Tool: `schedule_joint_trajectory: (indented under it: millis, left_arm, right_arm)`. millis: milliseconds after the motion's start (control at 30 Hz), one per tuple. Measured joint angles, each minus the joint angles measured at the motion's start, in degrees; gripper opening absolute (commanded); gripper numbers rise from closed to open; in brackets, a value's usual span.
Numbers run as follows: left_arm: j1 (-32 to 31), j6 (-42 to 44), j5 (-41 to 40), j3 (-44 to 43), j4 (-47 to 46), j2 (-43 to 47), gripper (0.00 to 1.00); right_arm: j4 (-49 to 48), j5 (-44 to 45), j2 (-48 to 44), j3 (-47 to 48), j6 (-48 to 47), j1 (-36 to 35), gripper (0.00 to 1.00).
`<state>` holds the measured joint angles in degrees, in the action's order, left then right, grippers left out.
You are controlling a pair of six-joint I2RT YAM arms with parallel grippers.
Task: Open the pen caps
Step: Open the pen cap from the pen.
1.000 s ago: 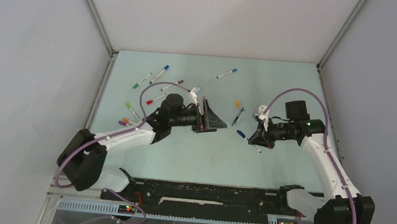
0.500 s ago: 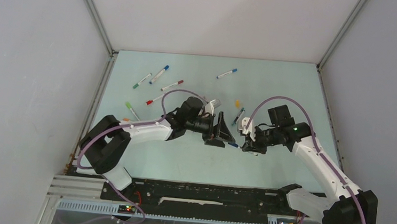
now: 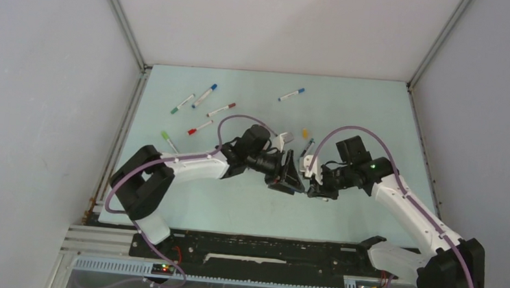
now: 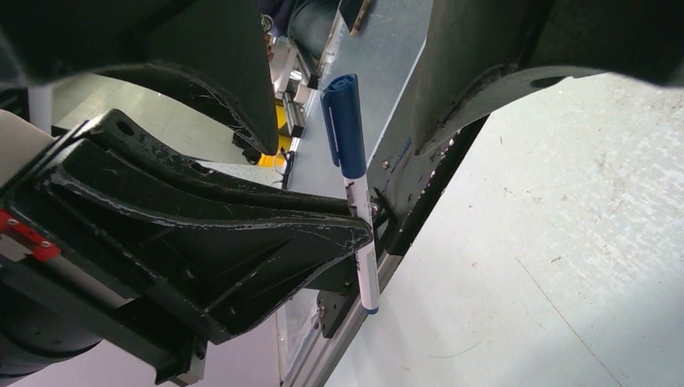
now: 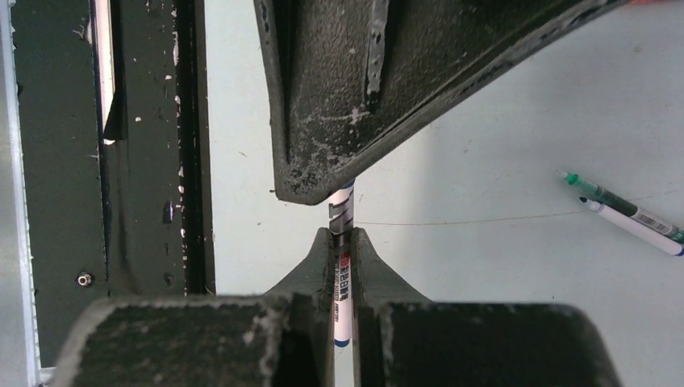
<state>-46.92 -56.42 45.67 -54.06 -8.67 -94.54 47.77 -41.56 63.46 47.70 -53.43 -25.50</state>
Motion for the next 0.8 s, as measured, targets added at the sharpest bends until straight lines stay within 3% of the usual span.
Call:
schedule_joint_trajectory:
  millis: [133,333,567,800]
  left_arm:
    - [-0.63,1.01,0.02,-0.13,1.66,-0.61,0.59]
    - [-1.27,1.75,0.07,-0.33,3.37,-1.33,0.44]
    - [-2.12,2.51,0.28,-2.05,4.07,-2.34,0.36]
    - [-2.47,2.89,0.98,-2.10,5.07,-3.41,0.04]
  right_arm:
    - [-0.02,0.52,0.46,0.00,0.02,-1.01,0.00]
    - [-0.13,1.16,0.72,0.00,0.02,-1.75,0.00]
    - [-0.20,1.64,1.36,0.00,0.04,-2.58,0.00]
    - [0.13,2.21,1.66,-0.02,0.09,-3.06,0.00]
